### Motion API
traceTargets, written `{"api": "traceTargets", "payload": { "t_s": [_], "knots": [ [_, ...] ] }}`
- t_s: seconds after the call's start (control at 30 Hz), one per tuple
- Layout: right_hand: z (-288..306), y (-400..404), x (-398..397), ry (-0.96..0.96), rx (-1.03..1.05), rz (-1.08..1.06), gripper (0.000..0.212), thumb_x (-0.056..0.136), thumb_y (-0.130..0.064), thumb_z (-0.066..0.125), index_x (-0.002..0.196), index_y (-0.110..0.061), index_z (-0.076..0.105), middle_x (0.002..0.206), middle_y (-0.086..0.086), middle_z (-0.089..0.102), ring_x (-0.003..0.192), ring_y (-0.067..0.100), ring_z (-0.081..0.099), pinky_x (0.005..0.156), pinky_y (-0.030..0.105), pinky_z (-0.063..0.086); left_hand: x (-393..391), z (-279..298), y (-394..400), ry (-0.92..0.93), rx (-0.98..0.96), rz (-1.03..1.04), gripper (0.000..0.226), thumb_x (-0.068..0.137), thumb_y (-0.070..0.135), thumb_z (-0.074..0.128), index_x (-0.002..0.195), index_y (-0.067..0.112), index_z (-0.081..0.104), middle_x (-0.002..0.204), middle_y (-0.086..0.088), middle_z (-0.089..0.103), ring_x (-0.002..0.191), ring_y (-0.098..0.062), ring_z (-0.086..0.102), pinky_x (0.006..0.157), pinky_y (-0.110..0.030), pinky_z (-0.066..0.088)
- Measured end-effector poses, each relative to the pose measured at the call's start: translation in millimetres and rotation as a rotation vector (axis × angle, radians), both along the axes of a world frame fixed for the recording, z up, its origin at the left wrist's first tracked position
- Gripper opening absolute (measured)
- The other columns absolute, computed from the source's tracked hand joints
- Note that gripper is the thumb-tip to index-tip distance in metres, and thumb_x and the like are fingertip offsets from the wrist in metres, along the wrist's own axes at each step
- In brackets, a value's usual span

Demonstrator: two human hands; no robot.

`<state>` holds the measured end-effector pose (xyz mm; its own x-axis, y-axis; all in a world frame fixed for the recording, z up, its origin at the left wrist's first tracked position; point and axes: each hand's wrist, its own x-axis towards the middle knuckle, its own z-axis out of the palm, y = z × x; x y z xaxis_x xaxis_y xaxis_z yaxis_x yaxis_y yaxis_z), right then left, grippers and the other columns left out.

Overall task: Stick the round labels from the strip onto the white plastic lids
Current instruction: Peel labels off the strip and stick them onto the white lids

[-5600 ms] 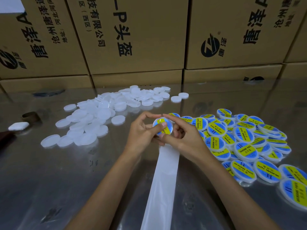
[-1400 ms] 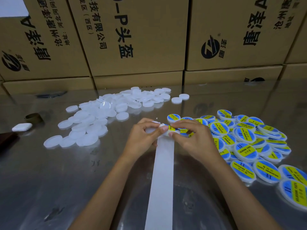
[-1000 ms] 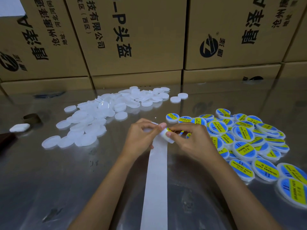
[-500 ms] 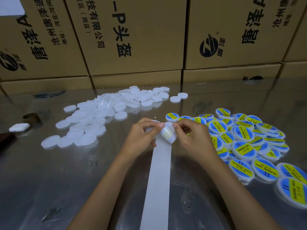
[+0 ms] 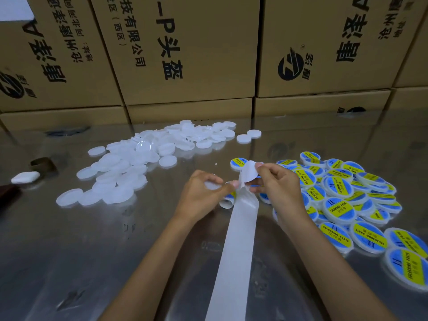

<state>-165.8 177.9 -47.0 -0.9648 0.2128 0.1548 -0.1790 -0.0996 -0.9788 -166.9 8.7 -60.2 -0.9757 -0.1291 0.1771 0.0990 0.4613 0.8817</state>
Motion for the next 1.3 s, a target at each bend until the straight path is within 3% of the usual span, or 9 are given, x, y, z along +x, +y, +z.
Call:
{"api": "traceTargets", "payload": {
  "t_s": [0.17,0.3,0.43,0.5,0.63,0.73,0.83,0.97,1.3],
  "knots": [
    [3,3,0,-0.071,-0.084,0.027,0.022,0.096,-0.015,0.06,0.077,-0.012,0.071,0.078,0.007,0.074,0.065,0.02,0.073,0.057,0.025,0.059,3,-3,6,0.07,-0.134,-0.152,0.074,0.055,0.064,0.085,0.115,0.026,0.067,0.122,0.017,0.042,0.116,0.01,0.047,0.085,0.002,0.034],
    [3,4,-2,-0.115,-0.13,0.031,0.02,0.097,-0.015,0.059,0.081,-0.009,0.07,0.079,0.01,0.073,0.069,0.024,0.074,0.061,0.027,0.06,1,-8,7,0.315,-0.361,-0.197,0.037,0.075,0.031,0.087,0.105,0.018,0.07,0.117,0.015,0.044,0.114,0.0,0.049,0.085,0.0,0.036],
    [2,6,-2,-0.126,-0.18,0.06,0.02,0.098,-0.013,0.057,0.081,-0.006,0.066,0.073,0.011,0.073,0.069,0.025,0.074,0.058,0.024,0.057,4,-7,12,0.418,-0.476,-0.163,0.006,0.086,0.018,0.074,0.087,0.013,0.07,0.111,0.012,0.052,0.107,-0.007,0.053,0.082,-0.019,0.049],
    [3,8,-1,-0.125,-0.17,0.044,0.021,0.098,-0.011,0.056,0.08,-0.004,0.065,0.073,0.013,0.073,0.065,0.023,0.073,0.056,0.023,0.057,5,-7,13,0.422,-0.473,-0.15,0.007,0.087,0.016,0.072,0.081,0.012,0.069,0.11,0.007,0.057,0.104,-0.011,0.057,0.08,-0.036,0.053],
    [5,12,-3,-0.136,-0.112,0.008,0.019,0.097,-0.018,0.058,0.087,-0.006,0.068,0.085,0.012,0.074,0.063,0.016,0.07,0.056,0.022,0.056,4,-7,11,0.425,-0.432,-0.118,0.01,0.087,0.017,0.073,0.078,0.012,0.07,0.107,0.004,0.059,0.098,-0.015,0.06,0.075,-0.04,0.054],
    [6,12,-3,-0.115,0.016,0.05,0.027,0.097,-0.036,0.057,0.09,-0.015,0.072,0.087,-0.005,0.076,0.076,0.006,0.068,0.06,0.018,0.053,3,-7,11,0.421,-0.412,-0.08,0.01,0.085,0.016,0.075,0.076,0.015,0.07,0.102,0.003,0.059,0.09,-0.014,0.059,0.072,-0.039,0.052],
    [0,9,2,0.029,0.32,0.11,0.01,0.087,-0.024,0.07,0.097,-0.027,0.071,0.101,-0.012,0.069,0.096,0.004,0.061,0.07,0.015,0.048,1,-8,9,0.402,-0.375,-0.068,0.009,0.084,0.018,0.078,0.078,0.016,0.071,0.102,0.006,0.059,0.089,-0.013,0.061,0.073,-0.039,0.053],
    [-11,7,4,0.252,0.761,0.162,0.043,0.075,-0.016,0.076,0.116,-0.025,0.066,0.118,-0.01,0.063,0.114,0.01,0.053,0.094,0.025,0.044,1,-9,6,0.377,-0.368,-0.082,0.011,0.082,0.024,0.081,0.079,0.016,0.074,0.099,0.007,0.058,0.095,-0.014,0.061,0.077,-0.039,0.053],
    [-9,14,3,0.22,0.861,0.214,0.016,0.079,-0.01,0.062,0.071,-0.024,0.064,0.079,-0.009,0.07,0.079,0.009,0.063,0.076,0.034,0.051,-5,4,-33,0.308,-0.187,0.16,0.013,0.087,0.021,0.072,0.076,0.028,0.073,0.102,0.012,0.062,0.087,0.001,0.058,0.075,-0.007,0.04]
  ]
}}
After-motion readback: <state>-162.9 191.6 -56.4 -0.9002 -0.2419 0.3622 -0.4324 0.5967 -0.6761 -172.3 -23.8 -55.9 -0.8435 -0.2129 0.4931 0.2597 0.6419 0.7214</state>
